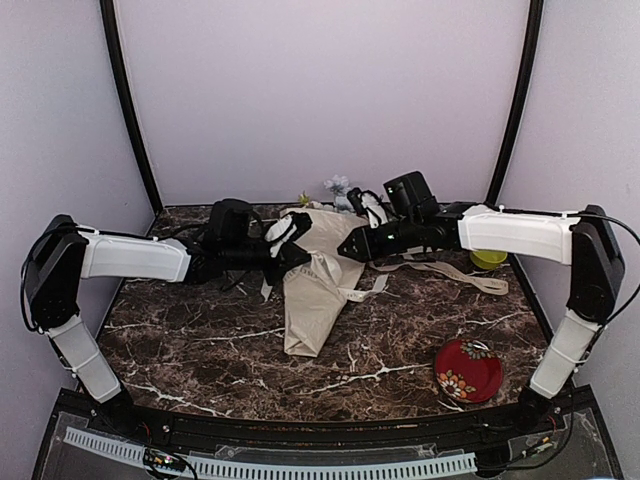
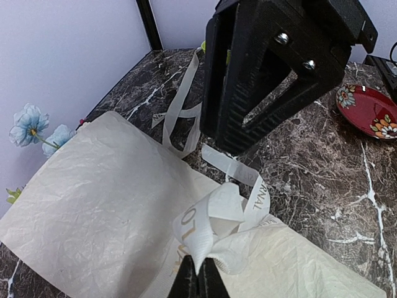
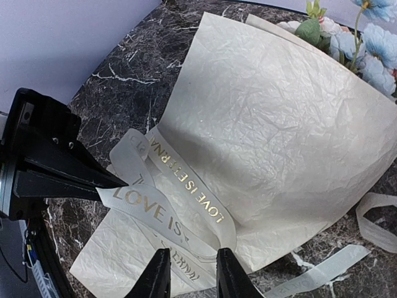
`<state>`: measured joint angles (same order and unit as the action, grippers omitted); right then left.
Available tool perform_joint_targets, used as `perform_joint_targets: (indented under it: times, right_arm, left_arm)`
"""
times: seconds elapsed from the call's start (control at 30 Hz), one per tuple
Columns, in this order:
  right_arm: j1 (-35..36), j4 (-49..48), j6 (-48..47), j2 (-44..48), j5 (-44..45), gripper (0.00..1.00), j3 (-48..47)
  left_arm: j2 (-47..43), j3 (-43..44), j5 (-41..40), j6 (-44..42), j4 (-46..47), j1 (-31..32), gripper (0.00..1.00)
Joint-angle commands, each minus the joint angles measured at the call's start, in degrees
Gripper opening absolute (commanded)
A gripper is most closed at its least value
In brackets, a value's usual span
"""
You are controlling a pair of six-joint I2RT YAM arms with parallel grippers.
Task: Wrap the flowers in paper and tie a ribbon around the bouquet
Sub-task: Cross the ribbon over the folded bouquet.
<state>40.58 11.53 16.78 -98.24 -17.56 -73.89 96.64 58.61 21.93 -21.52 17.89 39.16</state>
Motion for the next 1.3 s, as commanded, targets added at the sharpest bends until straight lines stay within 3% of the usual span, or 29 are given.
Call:
perform_joint_targets:
  times: [0.0, 0.3, 0.4, 0.63, 0.83, 0.97, 1.2, 1.27]
  right_arm:
    - [0.5, -2.6, 1.3, 0.5, -1.9, 0.28, 1.6]
    - [2.3, -13.2, 3.0, 2.5, -5.2, 0.28, 10.7]
    - [2.5, -13.0, 2.9, 0.4, -4.0, 0.33, 11.0]
    - [-0.5, -10.8, 0.8, 0.3, -0.7, 0.34, 13.3]
    - [-4.0, -5.7, -6.3, -1.1, -2.3, 0.55, 15.8]
    - [-4.5, -4.0, -11.4, -3.9, -3.7, 0.62, 14.5]
    - [-4.6, -3.0, -15.2, -9.7, -4.9, 0.62, 9.4]
    - [-4.9, -2.5, -15.4, -10.7, -4.4, 0.54, 8.9]
  left_arm:
    - [-0.8, -0.8, 1.2, 2.6, 3.6, 0.0, 0.00]
    - [-0.8, -1.3, 1.6, 4.1, 4.9, 0.0, 0.00]
    - [-0.9, -1.4, 1.9, 4.3, 4.9, 0.0, 0.00]
    - [-1.4, -2.2, 1.7, 3.9, 4.6, 0.0, 0.00]
    - [-1.4, -2.3, 1.9, 3.8, 4.6, 0.0, 0.00]
    - [-1.4, -2.2, 2.0, 3.4, 4.3, 0.0, 0.00]
    - [-1.5, -2.2, 1.7, 3.1, 3.6, 0.0, 0.00]
    - [-1.5, -2.2, 1.7, 2.9, 3.4, 0.0, 0.00]
